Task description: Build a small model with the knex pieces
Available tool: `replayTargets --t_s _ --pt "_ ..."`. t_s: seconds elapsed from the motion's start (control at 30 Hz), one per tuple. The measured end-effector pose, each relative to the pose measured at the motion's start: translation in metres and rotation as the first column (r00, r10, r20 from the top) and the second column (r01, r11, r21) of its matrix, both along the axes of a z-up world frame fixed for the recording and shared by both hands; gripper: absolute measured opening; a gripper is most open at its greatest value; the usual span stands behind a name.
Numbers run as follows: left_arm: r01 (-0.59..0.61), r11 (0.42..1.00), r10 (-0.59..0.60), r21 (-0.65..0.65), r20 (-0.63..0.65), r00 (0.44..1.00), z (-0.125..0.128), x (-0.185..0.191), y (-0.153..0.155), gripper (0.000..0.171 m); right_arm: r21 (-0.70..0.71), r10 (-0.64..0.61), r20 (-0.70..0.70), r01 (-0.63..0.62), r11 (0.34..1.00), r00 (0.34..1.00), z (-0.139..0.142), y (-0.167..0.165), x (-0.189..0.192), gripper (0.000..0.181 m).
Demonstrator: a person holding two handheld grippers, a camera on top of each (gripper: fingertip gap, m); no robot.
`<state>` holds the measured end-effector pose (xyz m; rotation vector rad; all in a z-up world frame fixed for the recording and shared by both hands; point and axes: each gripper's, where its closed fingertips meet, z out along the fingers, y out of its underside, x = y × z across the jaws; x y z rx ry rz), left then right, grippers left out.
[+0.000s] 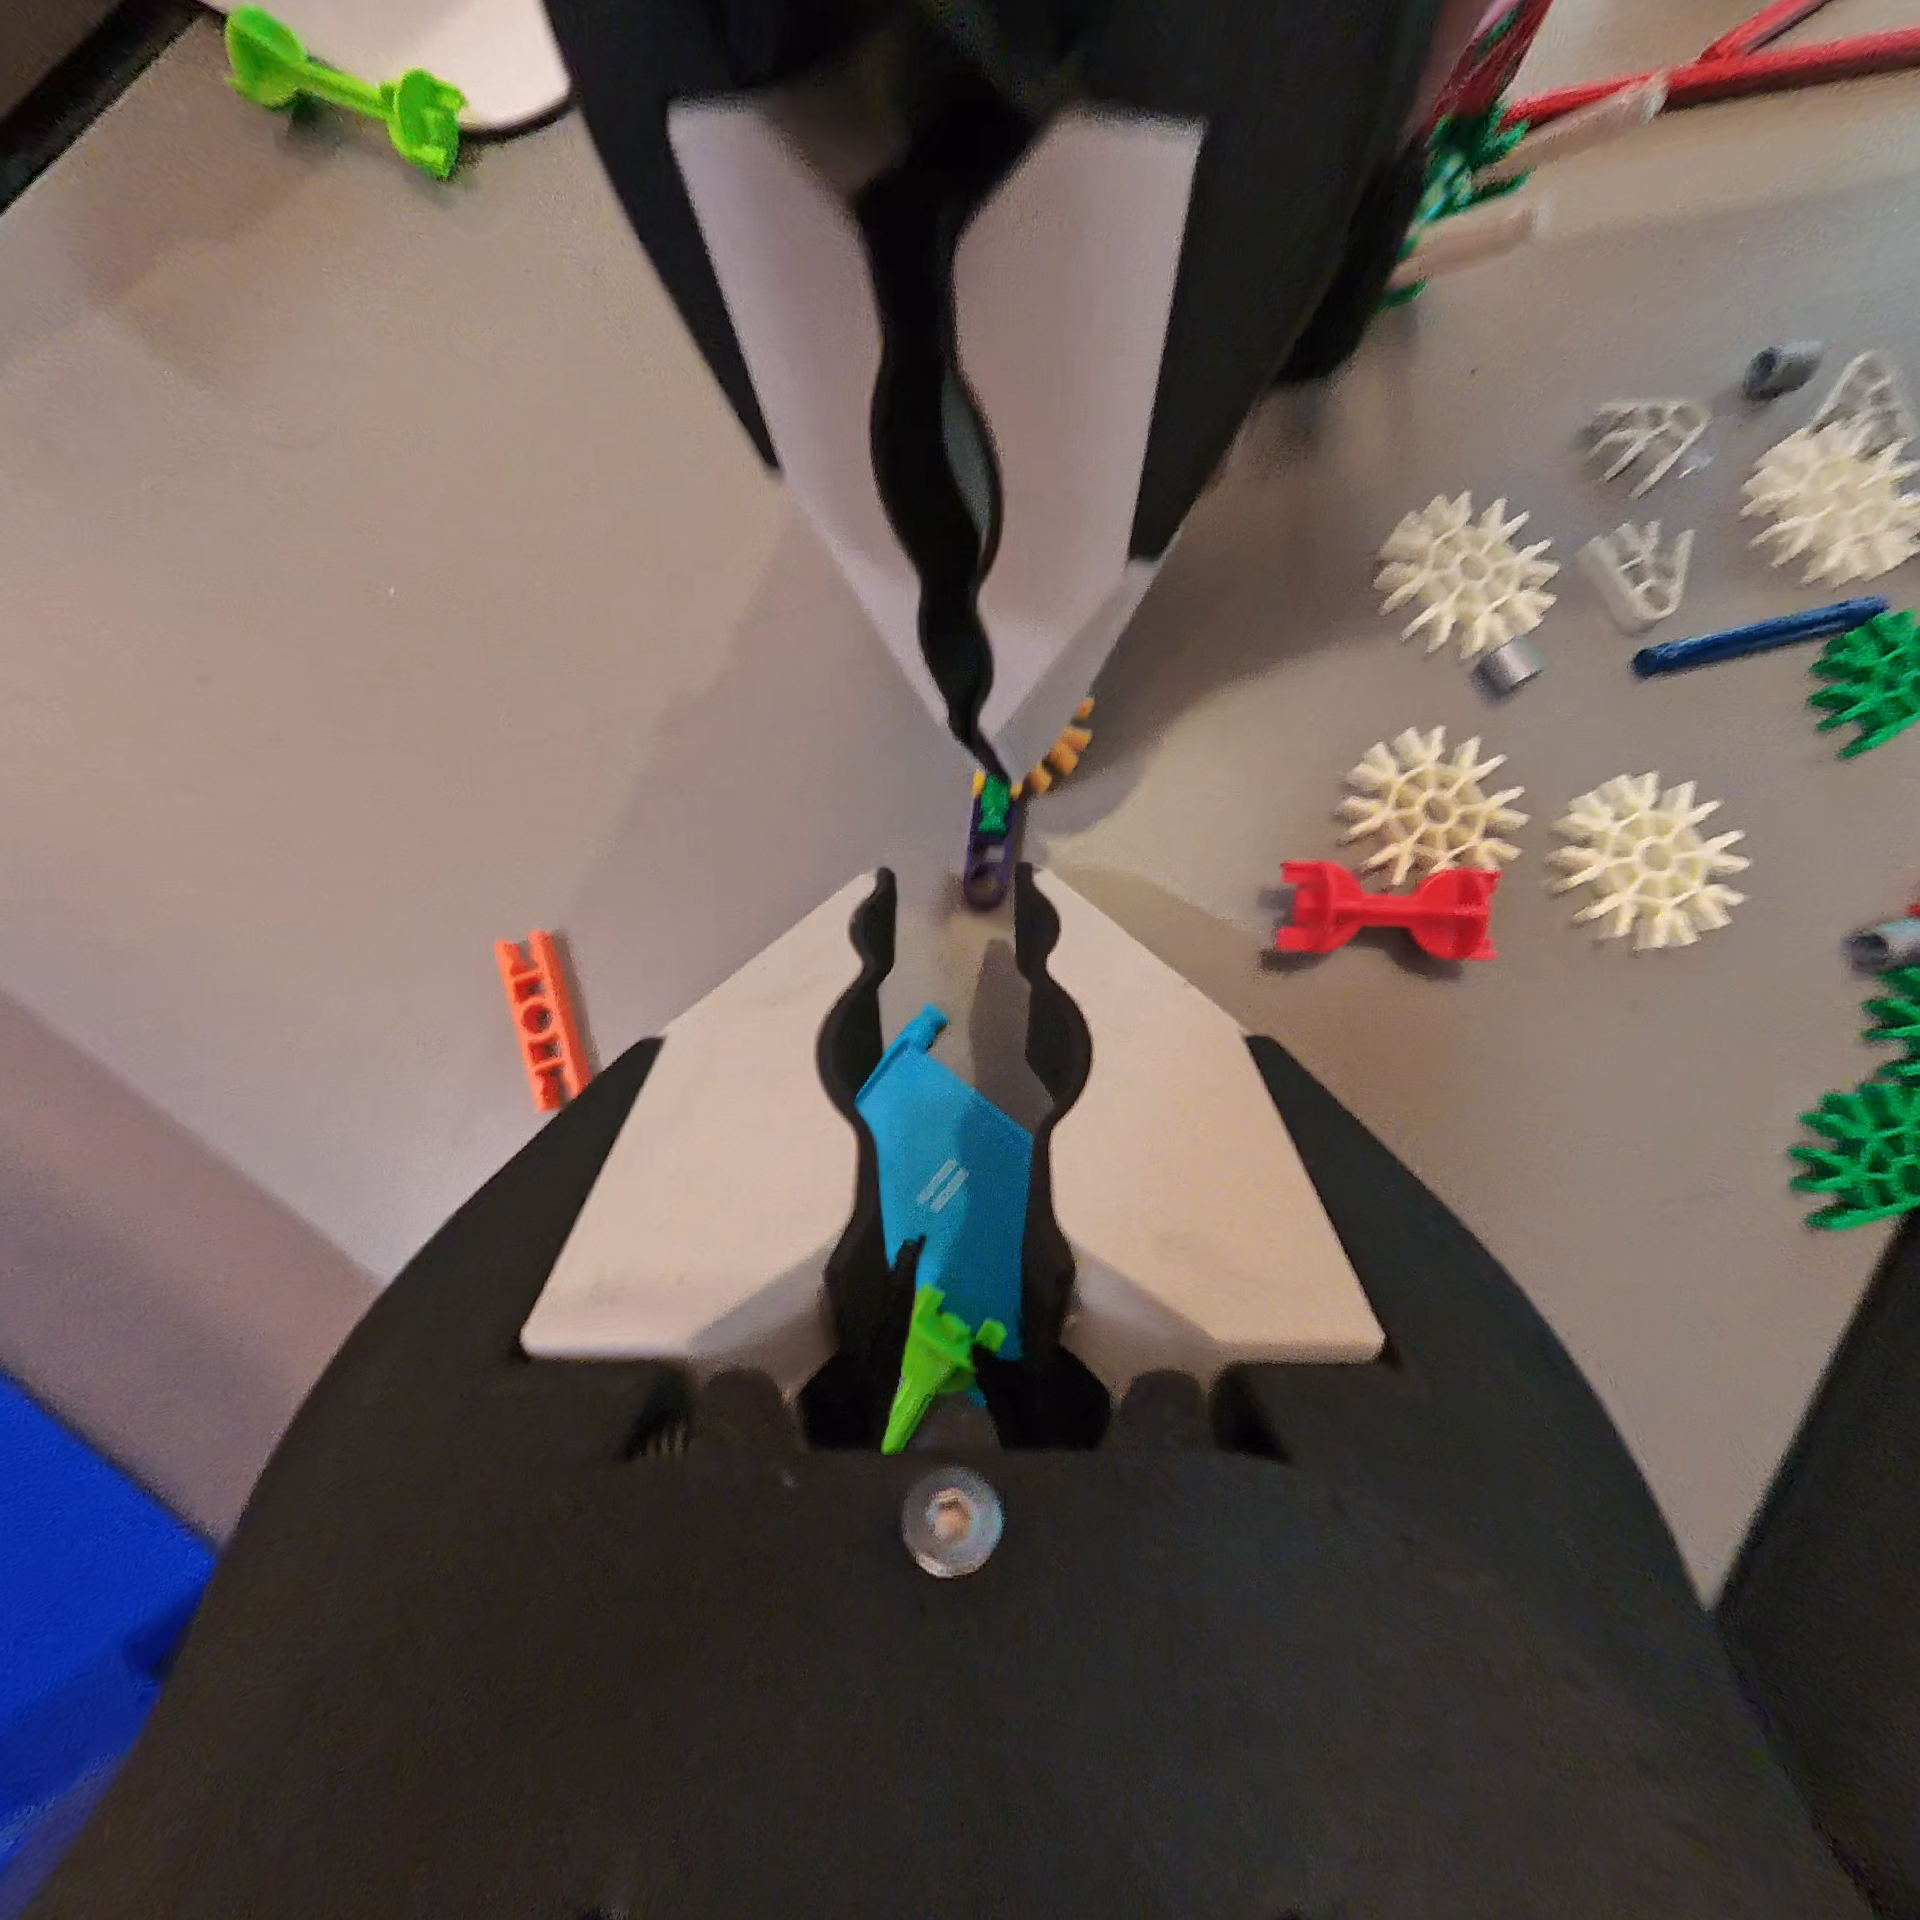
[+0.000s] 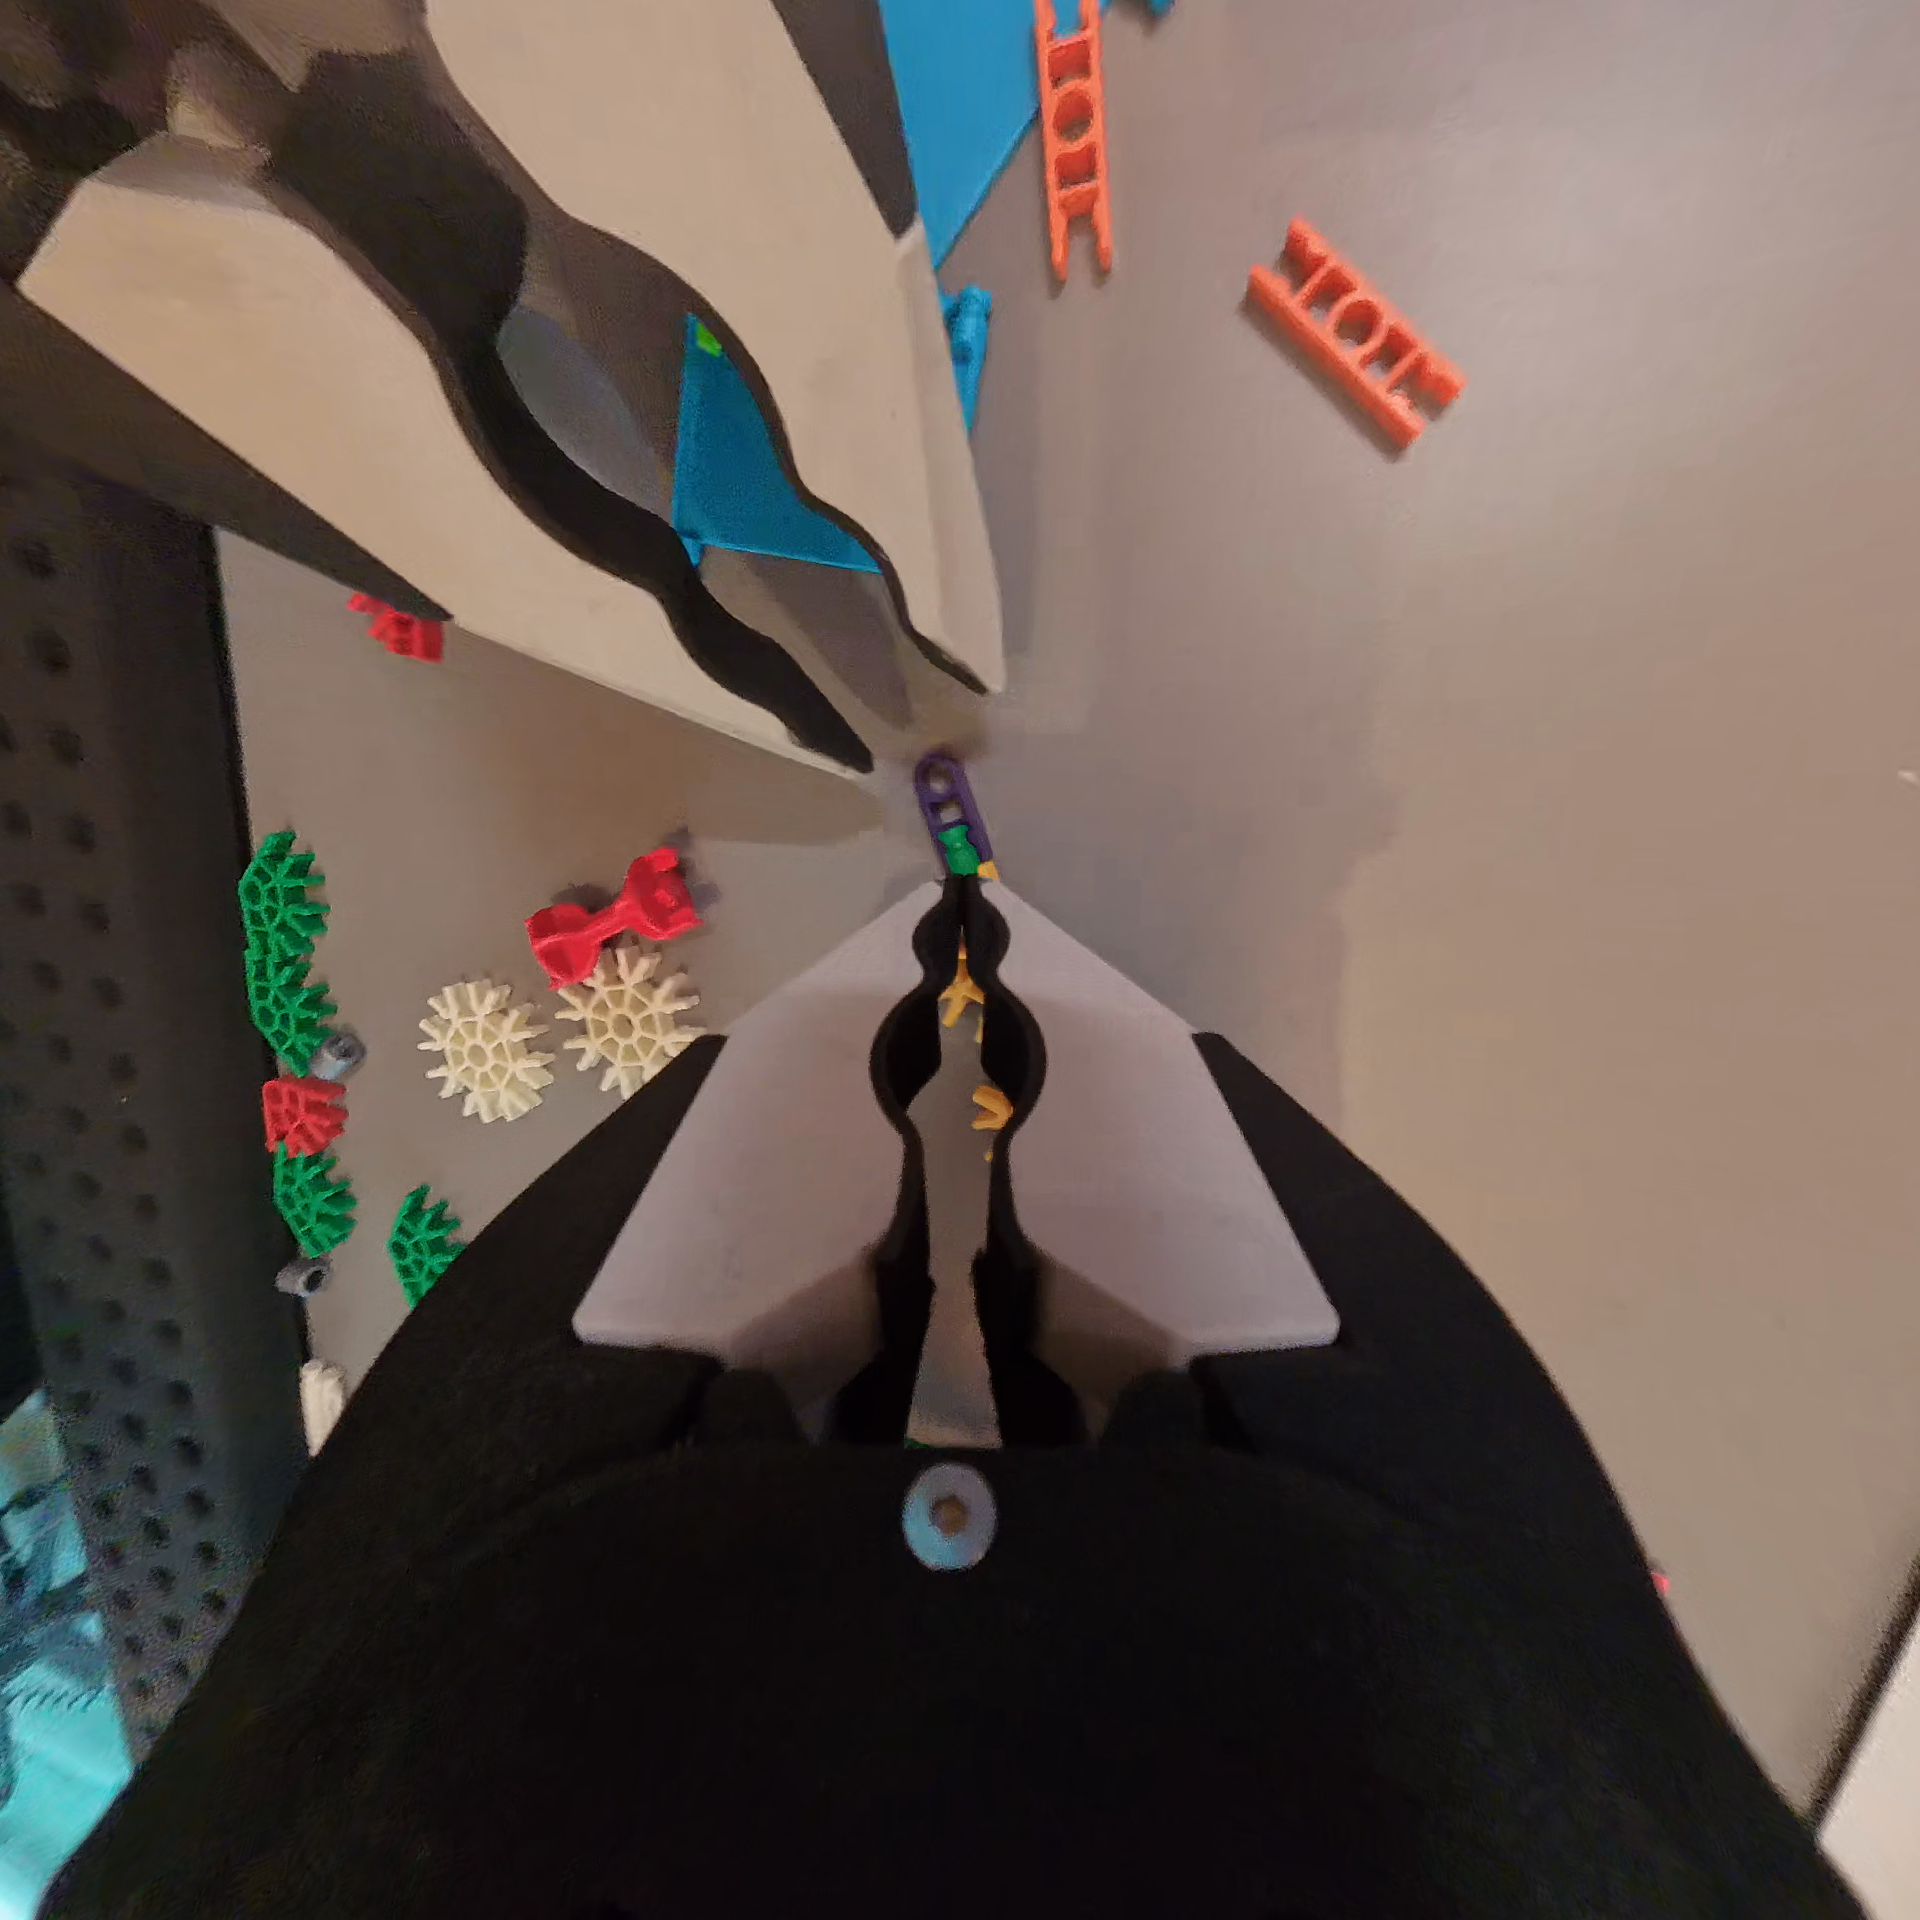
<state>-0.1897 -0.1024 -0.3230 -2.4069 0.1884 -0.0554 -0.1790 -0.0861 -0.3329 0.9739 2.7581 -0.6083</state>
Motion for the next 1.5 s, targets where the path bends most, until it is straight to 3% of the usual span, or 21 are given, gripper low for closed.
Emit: replayTargets --t_s 0.2,0.37,0.77,0.93,1.03,1.07,1.1,1.3,1.37,1.5 --pt "0.044 0.996 -0.045 -0.075 -0.013 0.999 -0.023 0.016 0.000 0.025 -0.016 -0.011 -0.063 0.011 1.000 0.998 0.002 0.000 0.001 0.000" --pt "0.038 0.997 -0.041 -0.062 -0.044 0.998 -0.023 0.013 0.007 0.006 0.004 -0.015 -0.084 0.016 1.000 0.996 -0.005 -0.004 0.000 0.000" --pt "0.051 0.998 -0.052 -0.022 -0.053 0.997 -0.024 0.015 0.007 0.006 0.097 0.031 -0.103 -0.021 0.995 0.994 -0.010 -0.011 0.002 0.000" --pt "0.037 0.999 -0.038 -0.006 -0.037 0.999 -0.024 0.013 0.008 0.006 0.016 -0.046 -0.056 0.047 0.999 0.997 -0.006 -0.009 0.000 0.000" --pt "0.039 0.999 -0.039 -0.012 -0.045 0.998 -0.024 0.012 0.005 0.006 -0.063 -0.093 -0.126 0.086 0.994 0.988 0.022 0.003 -0.008 0.001" --pt "0.045 0.999 -0.045 -0.005 -0.055 0.997 -0.023 0.013 0.005 0.006 -0.034 -0.094 -0.135 0.090 0.995 0.986 0.024 0.013 -0.009 0.025" --pt "0.052 0.999 -0.052 -0.001 -0.073 0.996 -0.023 0.012 0.004 0.005 0.018 -0.082 -0.126 0.085 0.996 0.989 0.020 0.024 -0.007 0.036" --pt "0.143 0.990 -0.133 0.018 -0.259 0.957 -0.008 0.017 0.010 0.006 0.078 0.045 -0.094 -0.038 0.996 0.995 -0.005 0.025 0.009 0.035" --pt "0.168 0.986 -0.155 0.006 -0.358 0.921 -0.003 0.015 0.010 0.006 0.030 0.041 -0.046 -0.039 0.999 0.998 -0.007 0.021 0.014 0.024" --pt "0.217 0.976 -0.193 -0.003 -0.474 0.859 0.005 0.018 0.011 0.006 -0.041 0.035 0.000 -0.035 0.999 0.999 -0.004 0.018 0.021 0.019"
